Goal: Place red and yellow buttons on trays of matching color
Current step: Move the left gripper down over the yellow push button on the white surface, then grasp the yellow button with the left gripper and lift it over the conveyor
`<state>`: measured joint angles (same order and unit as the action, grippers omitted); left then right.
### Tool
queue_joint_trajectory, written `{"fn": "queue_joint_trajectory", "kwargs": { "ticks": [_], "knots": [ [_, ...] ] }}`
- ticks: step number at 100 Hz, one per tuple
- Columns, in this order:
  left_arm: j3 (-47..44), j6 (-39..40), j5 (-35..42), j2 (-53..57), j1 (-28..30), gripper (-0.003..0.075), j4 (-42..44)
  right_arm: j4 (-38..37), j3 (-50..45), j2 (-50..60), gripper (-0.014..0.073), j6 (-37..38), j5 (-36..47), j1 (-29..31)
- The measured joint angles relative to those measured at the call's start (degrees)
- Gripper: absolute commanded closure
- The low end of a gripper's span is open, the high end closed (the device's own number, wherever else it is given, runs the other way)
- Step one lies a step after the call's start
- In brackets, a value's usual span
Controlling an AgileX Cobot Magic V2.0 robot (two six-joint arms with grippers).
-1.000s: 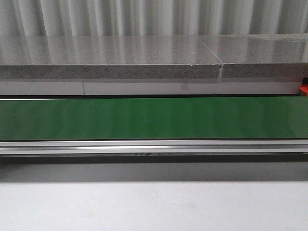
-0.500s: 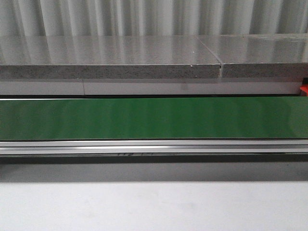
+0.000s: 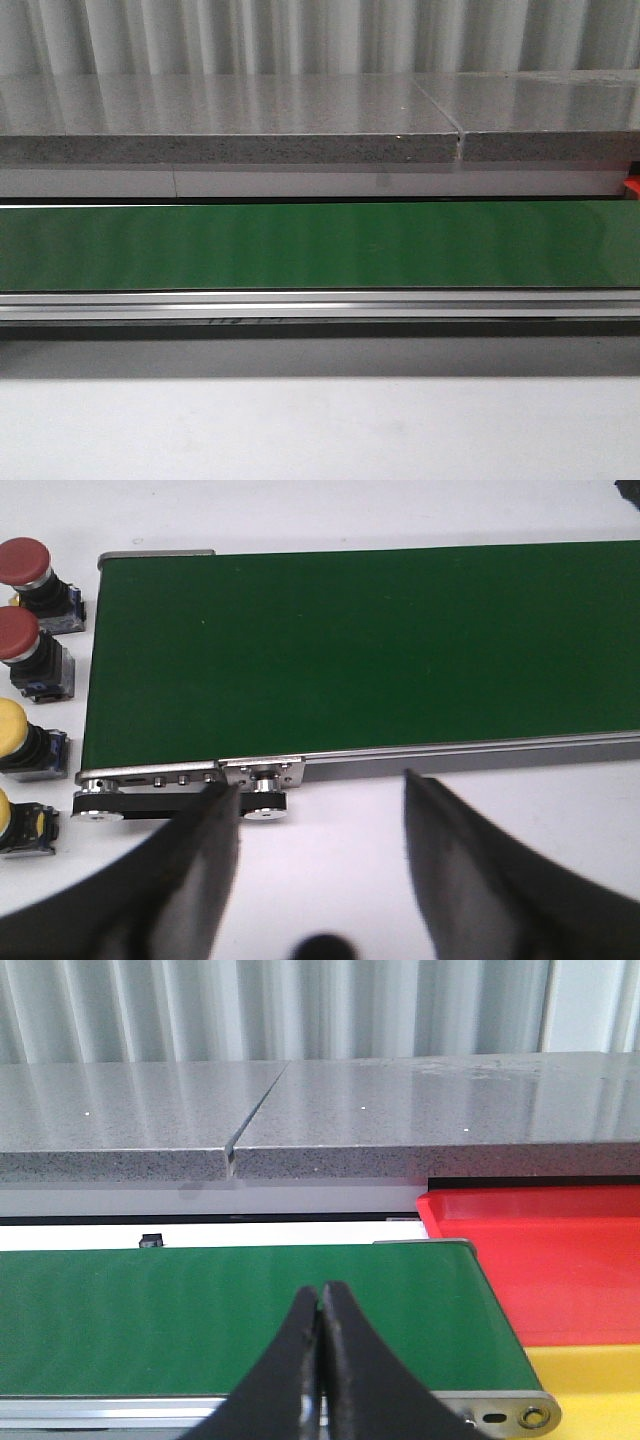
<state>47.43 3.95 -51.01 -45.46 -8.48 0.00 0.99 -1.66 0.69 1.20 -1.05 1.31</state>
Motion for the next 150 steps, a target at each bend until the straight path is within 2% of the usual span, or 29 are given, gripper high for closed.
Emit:
{"fn": "queue_joint_trajectory", "kwargs": {
  "ticks": [9,19,26,35,55,70,107,150],
  "knots": [
    [0.00,4.23,-0.11,0.00,0.00,0.0120,2.37,0.00,0.00,0.00,0.0662,0.00,0.00,0.00],
    [0.00,13.87,-0.97,0.00,0.78,0.0120,8.98,0.00,0.00,0.00,0.0662,0.00,0.00,0.00],
    [0.00,19.40,-1.59,-0.23,2.87,0.0122,13.44,0.00,0.00,0.00,0.0662,0.00,0.00,0.00],
    [0.00,22.27,-2.12,-1.04,6.82,0.0122,15.45,0.00,0.00,0.00,0.0662,0.00,0.00,0.00],
    [0.00,23.40,-1.22,-7.69,16.75,0.0122,14.81,0.00,0.00,0.00,0.0662,0.00,0.00,0.00],
    [0.00,23.49,1.07,-13.96,21.44,0.0122,11.48,0.00,0.00,0.00,0.0662,0.00,0.00,0.00],
    [0.00,23.49,4.52,-26.69,28.05,0.0122,9.11,0.00,0.00,0.00,0.0662,0.00,0.00,0.00],
    [2.76,23.49,7.65,-37.16,30.69,0.0122,7.71,0.00,0.00,0.00,0.0662,0.00,0.00,0.00]
  ]
}}
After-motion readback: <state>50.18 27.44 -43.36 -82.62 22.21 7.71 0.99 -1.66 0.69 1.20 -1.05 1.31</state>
